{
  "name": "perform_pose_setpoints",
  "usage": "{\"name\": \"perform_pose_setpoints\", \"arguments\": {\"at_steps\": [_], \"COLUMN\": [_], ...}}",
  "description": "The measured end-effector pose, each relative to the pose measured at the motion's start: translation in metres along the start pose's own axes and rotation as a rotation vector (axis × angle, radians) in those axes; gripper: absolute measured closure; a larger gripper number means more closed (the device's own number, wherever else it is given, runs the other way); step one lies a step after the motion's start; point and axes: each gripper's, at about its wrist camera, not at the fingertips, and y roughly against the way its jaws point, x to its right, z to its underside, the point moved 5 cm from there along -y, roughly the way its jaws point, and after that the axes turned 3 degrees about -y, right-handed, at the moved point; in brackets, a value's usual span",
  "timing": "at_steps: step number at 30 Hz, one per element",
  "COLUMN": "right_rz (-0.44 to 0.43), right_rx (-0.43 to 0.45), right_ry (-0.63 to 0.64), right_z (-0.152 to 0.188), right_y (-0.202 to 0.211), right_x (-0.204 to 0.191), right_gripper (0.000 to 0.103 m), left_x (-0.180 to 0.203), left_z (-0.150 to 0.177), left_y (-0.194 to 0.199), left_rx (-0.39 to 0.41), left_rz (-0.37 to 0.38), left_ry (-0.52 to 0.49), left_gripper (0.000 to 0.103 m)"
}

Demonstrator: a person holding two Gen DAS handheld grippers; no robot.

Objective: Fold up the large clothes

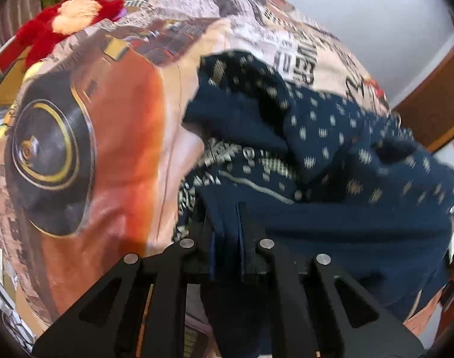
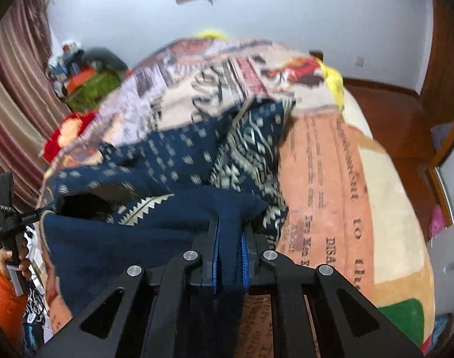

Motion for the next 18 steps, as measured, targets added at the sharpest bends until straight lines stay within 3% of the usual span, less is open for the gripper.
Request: {"name": "perform_pose_setpoints", "arguments": {"at_steps": [5, 7, 8, 10, 13, 18], "right_rz": [0.001, 0.016, 0.016, 0.005, -0.005, -0.021], "right_rx": [-0.031, -0.042, -0.042, -0.034, 0.006, -0.001], "right_ry": [0.004, 0.006, 0.005, -0.004, -0.019, 0.000], "right_z": [0.002, 0.003, 0.004, 0.006, 0.016, 0.039], "right_y": [0.012, 0.019, 0.026, 0.036, 0.057, 0.077], "right_x": [0.000, -0.001, -0.001, -0.001, -0.001, -0.010], "right_gripper": [0.088, 0.081, 0.079, 0.062, 0.042, 0.042], "left_x": [0.007, 0.004, 0.002, -0.001, -0.007, -0.006], "left_z": [0.001, 0.002, 0.002, 0.005, 0.017, 0.047], "left_y": [0.019, 0.029, 0.033, 0.044, 0.057, 0.057], "left_rx": [0.006, 0.011, 0.018, 0.042, 0.046, -0.010], "left_rz": [-0.041, -0.037, -0.036, -0.024, -0.011, 0.022], "left_ry": [-0.078, -0.076, -0.071, -0.052, -0.028, -0.026], "left_gripper": [0.084, 0.076, 0.066, 0.055, 0.053, 0.053]}}
